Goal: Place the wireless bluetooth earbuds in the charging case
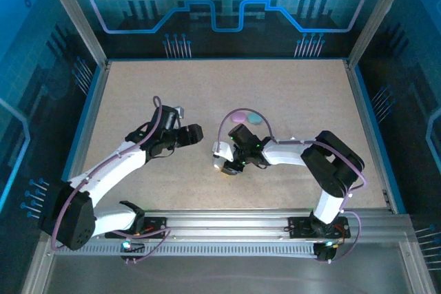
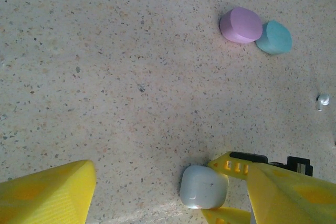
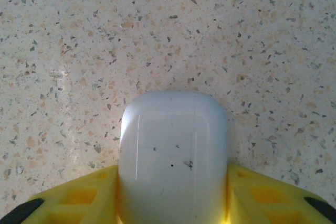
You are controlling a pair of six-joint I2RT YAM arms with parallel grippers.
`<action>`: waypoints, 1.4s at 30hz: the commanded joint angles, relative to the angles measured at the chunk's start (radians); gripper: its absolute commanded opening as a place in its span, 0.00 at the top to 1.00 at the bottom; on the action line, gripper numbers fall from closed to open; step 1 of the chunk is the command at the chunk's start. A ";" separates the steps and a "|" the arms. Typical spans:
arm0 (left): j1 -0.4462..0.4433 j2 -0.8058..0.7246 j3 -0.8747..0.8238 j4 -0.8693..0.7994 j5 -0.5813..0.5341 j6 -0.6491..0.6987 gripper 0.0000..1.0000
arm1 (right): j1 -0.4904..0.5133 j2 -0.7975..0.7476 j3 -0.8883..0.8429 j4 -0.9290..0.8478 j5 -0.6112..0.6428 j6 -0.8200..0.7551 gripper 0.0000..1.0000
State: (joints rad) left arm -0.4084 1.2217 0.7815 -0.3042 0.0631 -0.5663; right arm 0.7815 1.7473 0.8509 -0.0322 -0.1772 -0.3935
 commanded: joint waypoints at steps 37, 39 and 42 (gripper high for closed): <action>-0.068 0.010 0.130 0.349 0.701 0.152 0.31 | 0.003 -0.620 0.063 -0.013 0.192 -0.251 0.55; -0.077 0.030 0.140 0.349 0.702 0.145 0.36 | 0.003 -0.622 0.065 -0.009 0.184 -0.246 0.55; -0.079 0.043 0.138 0.379 0.696 0.127 0.44 | 0.004 -0.625 0.065 -0.005 0.176 -0.241 0.55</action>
State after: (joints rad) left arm -0.4812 1.2469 0.8906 0.0376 0.7319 -0.4377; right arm 0.7826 1.1488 0.8902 -0.0811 0.0231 -0.6403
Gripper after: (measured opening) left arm 0.585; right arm 0.453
